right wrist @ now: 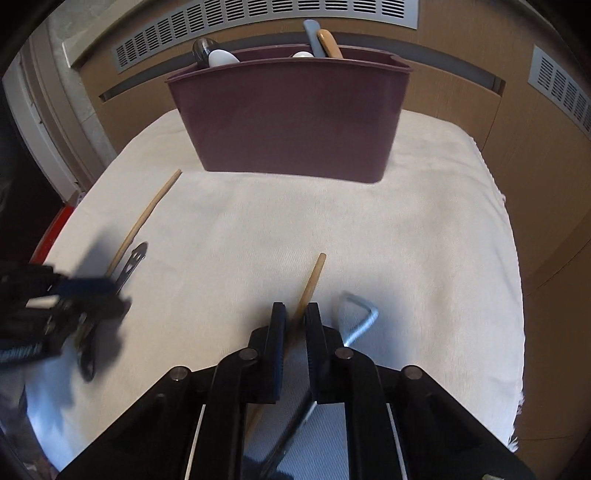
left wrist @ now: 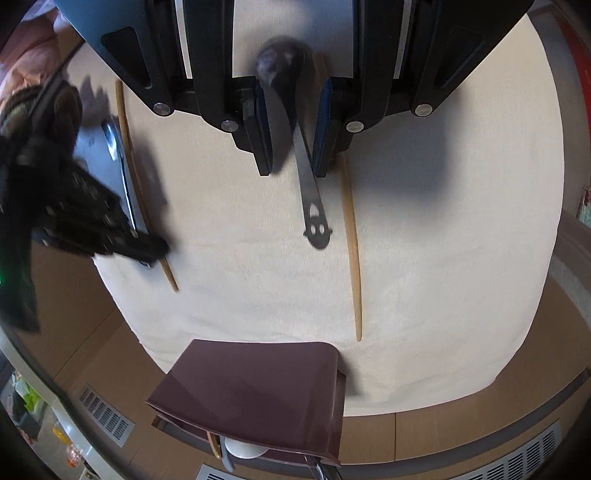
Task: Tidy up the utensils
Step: 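Lift the chopstick with the right gripper while the left gripper lifts the smiley-face spoon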
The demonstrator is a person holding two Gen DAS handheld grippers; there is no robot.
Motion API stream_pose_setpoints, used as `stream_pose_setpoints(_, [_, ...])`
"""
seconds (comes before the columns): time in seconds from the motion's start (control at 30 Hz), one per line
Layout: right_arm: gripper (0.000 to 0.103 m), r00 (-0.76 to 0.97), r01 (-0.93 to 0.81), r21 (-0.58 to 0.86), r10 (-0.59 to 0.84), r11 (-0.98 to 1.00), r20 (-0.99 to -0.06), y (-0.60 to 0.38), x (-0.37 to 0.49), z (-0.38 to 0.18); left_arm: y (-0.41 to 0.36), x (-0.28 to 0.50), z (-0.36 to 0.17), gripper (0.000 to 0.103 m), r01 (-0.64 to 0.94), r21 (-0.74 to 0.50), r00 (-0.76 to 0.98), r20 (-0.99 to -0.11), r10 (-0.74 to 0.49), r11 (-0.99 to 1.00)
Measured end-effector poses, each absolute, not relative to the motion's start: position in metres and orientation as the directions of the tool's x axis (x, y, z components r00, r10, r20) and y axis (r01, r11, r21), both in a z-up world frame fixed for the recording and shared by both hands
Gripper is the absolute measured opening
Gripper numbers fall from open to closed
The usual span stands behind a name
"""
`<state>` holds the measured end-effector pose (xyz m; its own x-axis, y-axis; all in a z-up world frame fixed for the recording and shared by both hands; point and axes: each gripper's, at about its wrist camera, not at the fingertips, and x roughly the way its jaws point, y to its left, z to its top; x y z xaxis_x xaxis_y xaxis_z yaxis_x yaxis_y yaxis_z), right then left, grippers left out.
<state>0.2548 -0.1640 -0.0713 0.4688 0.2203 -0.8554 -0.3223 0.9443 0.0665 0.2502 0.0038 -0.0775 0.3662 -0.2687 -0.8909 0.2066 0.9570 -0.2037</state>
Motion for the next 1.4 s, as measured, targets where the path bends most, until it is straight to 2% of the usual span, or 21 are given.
stream_pose_setpoints(0.13, [0.011, 0.466, -0.324, 0.113, 0.263, 0.939, -0.845, -0.178, 0.242, -0.072, -0.005, 0.277, -0.079, 0.024, 0.197, -0.167, 0.347, -0.91, -0.228, 0.966])
stream_pose_setpoints(0.27, [0.011, 0.47, -0.333, 0.145, 0.297, 0.932, -0.831, -0.185, 0.235, -0.072, -0.025, 0.293, -0.08, 0.024, 0.232, -0.076, 0.365, -0.917, -0.159, 0.97])
stream_pose_setpoints(0.43, [0.011, 0.495, -0.323, 0.15, 0.302, 0.935, -0.814, -0.191, 0.242, -0.067, -0.037, 0.288, -0.077, 0.019, 0.263, -0.003, 0.442, -0.889, -0.123, 0.965])
stream_pose_setpoints(0.63, [0.011, 0.493, -0.315, 0.134, 0.283, 0.94, -0.823, -0.188, 0.243, -0.064, -0.019, 0.241, -0.048, 0.019, 0.252, -0.099, 0.575, -0.785, -0.231, 0.963])
stream_pose_setpoints(0.73, [0.015, 0.471, -0.293, 0.135, 0.266, 0.946, -0.841, -0.182, 0.251, -0.068, -0.007, 0.218, -0.033, 0.019, 0.236, -0.1, 0.647, -0.726, -0.233, 0.967])
stream_pose_setpoints(0.83, [0.02, 0.455, -0.278, 0.114, 0.235, 0.954, -0.859, -0.173, 0.255, -0.072, 0.004, 0.207, -0.027, 0.019, 0.234, -0.134, 0.662, -0.703, -0.259, 0.963])
stream_pose_setpoints(0.93, [0.02, 0.468, -0.285, 0.06, 0.194, 0.957, -0.862, -0.161, 0.251, -0.072, 0.008, 0.205, -0.023, 0.019, 0.226, -0.154, 0.668, -0.694, -0.268, 0.962])
stream_pose_setpoints(1.0, [0.018, 0.49, -0.298, -0.003, 0.151, 0.954, -0.859, -0.153, 0.247, -0.072, 0.018, 0.197, -0.02, 0.019, 0.224, -0.165, 0.671, -0.688, -0.275, 0.961])
stream_pose_setpoints(1.07, [0.008, 0.499, -0.322, -0.033, 0.14, 0.946, -0.855, -0.146, 0.242, -0.072, 0.02, 0.191, -0.017, 0.019, 0.226, -0.168, 0.675, -0.683, -0.278, 0.96])
stream_pose_setpoints(1.4, [0.006, 0.58, -0.337, 0.051, 0.25, 0.94, -0.775, -0.165, 0.198, -0.016, 0.017, 0.16, -0.001, 0.019, 0.242, -0.173, 0.704, -0.646, -0.296, 0.955])
